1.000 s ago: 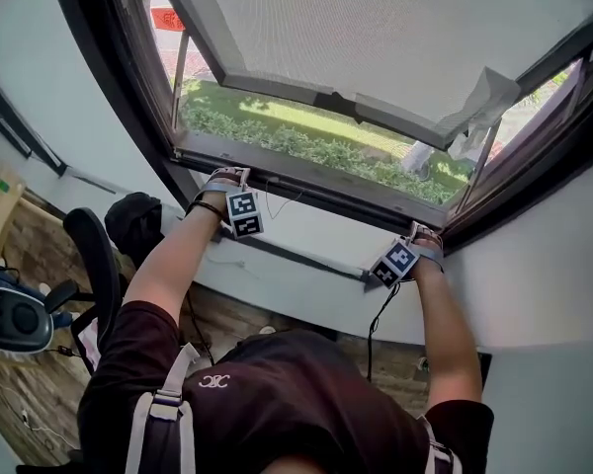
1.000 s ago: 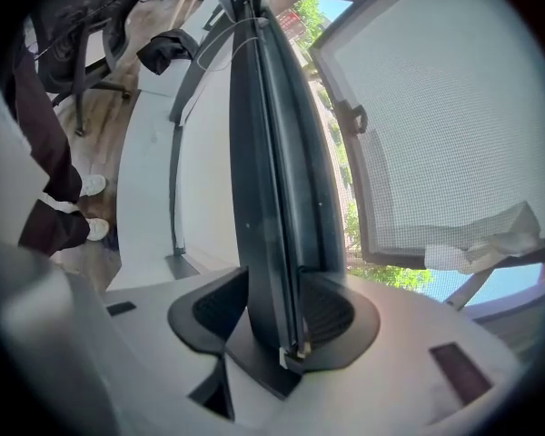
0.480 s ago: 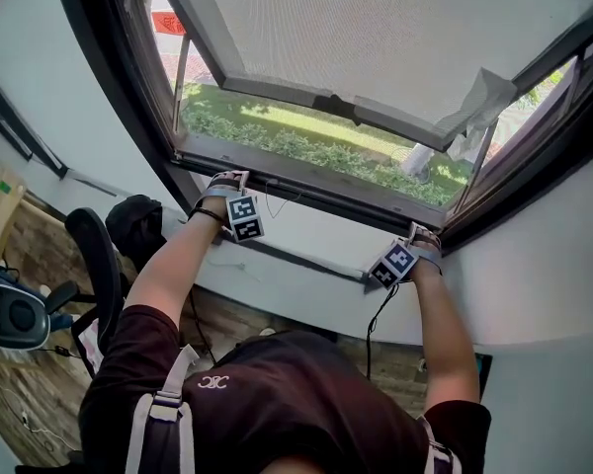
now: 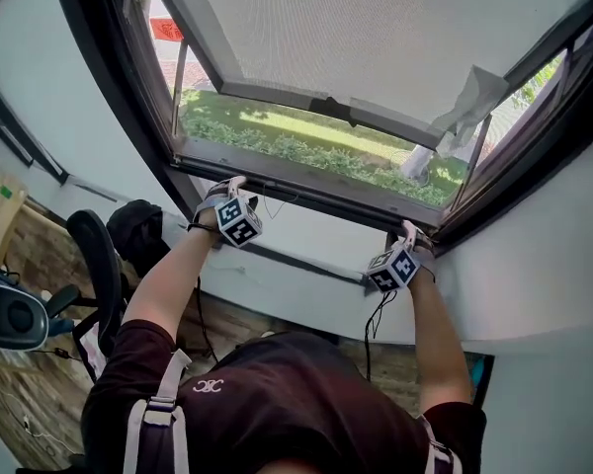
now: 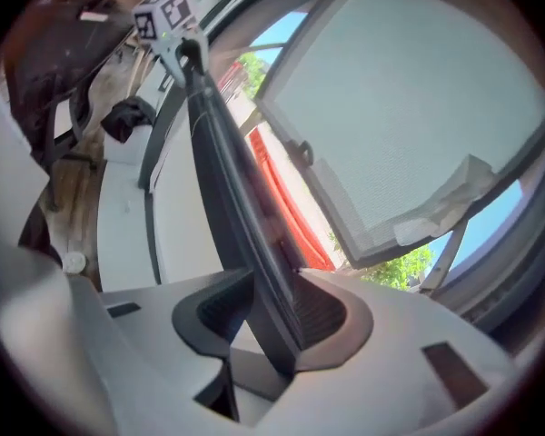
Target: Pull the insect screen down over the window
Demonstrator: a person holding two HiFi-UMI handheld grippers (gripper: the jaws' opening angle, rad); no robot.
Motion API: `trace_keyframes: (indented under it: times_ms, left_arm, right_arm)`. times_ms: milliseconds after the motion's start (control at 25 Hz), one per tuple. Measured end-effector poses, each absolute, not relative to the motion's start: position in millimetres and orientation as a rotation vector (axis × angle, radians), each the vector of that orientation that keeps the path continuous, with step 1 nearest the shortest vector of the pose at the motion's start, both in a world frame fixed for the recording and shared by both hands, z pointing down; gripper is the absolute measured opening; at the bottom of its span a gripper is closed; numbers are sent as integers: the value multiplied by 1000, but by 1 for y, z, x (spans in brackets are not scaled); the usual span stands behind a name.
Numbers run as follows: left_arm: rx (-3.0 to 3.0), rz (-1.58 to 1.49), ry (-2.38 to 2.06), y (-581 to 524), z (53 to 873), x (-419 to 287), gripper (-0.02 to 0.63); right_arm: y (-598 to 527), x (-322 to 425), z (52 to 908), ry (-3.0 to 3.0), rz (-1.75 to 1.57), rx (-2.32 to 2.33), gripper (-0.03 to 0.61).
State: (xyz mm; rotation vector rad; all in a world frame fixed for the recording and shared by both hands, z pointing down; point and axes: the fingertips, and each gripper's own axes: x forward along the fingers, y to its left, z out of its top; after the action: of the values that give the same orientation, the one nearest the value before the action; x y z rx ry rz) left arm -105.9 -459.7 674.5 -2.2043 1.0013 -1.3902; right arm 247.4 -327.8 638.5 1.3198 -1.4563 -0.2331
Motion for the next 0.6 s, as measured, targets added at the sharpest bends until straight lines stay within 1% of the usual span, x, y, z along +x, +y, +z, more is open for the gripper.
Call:
trace_keyframes:
  times_ms: [120,200,320,480,600]
  left_arm:
    - [-2408,-1208,1215,-445,660,-102,157]
    - [-2527,-1061,1349,-434,647,-98,116]
    - [-2632,-839,1494,-416,624,-90,79]
    - [-2667,-536,1626,-391,575,-85,6]
    - [-2640,-387,1642,-368,537,-85,2]
  right_arm:
    - [-326,224,624,-1601,-244,1469,55]
    - [-321,206,609,-1711,-220,1567,10]
    - [-316,180,584,-1896,-136,1741,8]
    - [-313,159,556,-2102,18,1926,6]
    - [-303,148,532,-2187,66,1974,5]
